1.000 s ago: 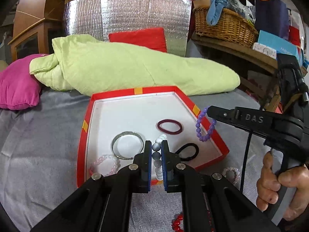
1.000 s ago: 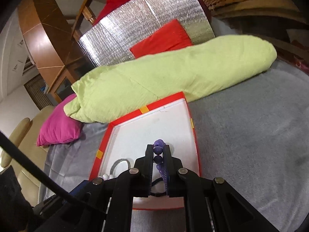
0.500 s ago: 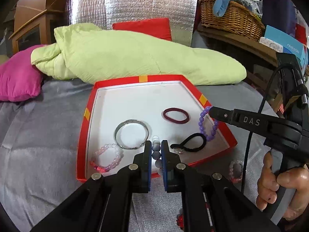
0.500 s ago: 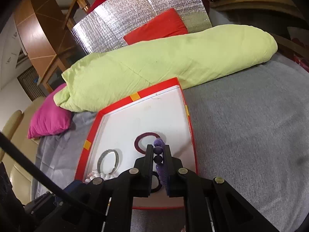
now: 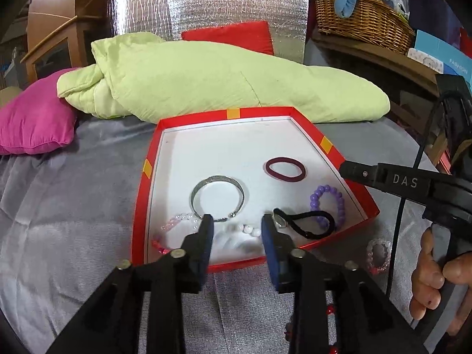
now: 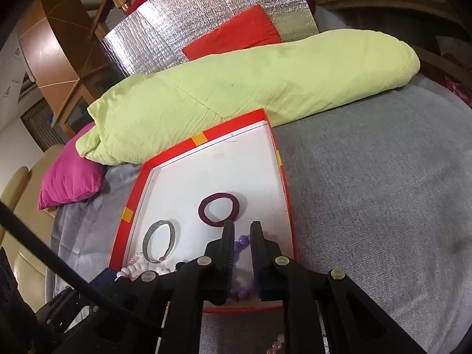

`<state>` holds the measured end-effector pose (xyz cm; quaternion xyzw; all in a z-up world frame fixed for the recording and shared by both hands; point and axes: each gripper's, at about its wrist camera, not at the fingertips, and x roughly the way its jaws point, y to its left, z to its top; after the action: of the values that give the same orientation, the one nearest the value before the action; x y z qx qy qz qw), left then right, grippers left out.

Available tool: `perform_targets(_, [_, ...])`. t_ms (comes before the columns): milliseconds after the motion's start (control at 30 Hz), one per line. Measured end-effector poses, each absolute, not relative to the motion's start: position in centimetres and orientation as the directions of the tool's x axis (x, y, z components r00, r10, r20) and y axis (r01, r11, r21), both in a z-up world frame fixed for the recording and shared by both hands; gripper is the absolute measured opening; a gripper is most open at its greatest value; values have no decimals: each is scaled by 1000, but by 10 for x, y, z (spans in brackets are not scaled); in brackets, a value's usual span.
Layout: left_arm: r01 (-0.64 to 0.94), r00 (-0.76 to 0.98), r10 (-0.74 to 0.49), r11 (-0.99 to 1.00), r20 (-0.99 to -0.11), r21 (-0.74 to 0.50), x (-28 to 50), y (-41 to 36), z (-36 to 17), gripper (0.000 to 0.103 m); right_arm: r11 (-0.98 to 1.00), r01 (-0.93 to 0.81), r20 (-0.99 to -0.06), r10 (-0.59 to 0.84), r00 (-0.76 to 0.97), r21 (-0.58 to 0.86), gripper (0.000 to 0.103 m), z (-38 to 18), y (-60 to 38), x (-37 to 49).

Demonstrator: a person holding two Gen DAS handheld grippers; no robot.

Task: Organize jewelry
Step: 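Lower both bracelets into the box and open both tools, then lift both open tools away from the box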

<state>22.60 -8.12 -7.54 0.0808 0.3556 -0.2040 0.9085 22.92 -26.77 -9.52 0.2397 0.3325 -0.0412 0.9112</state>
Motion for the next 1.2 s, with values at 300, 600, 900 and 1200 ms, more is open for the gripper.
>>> perform_targets(300, [403, 703, -273, 914, -657, 51, 220, -80, -69, 67, 855, 241, -602, 99, 792, 459, 30, -86, -276, 220])
perform_targets(600, [389, 705, -245, 918, -666, 75, 219, -80, -69, 71, 837, 256, -595, 99, 798, 483, 32, -83, -281, 214])
perform_targets(900, [374, 697, -217, 923, -683, 89, 220, -76, -72, 71, 848, 247, -610, 110, 785, 470, 32, -82, -277, 211])
perform_targets(1200, [359, 696, -209, 930, -687, 81, 219, -72, -70, 71, 850, 242, -615, 117, 780, 468, 32, -80, -277, 204])
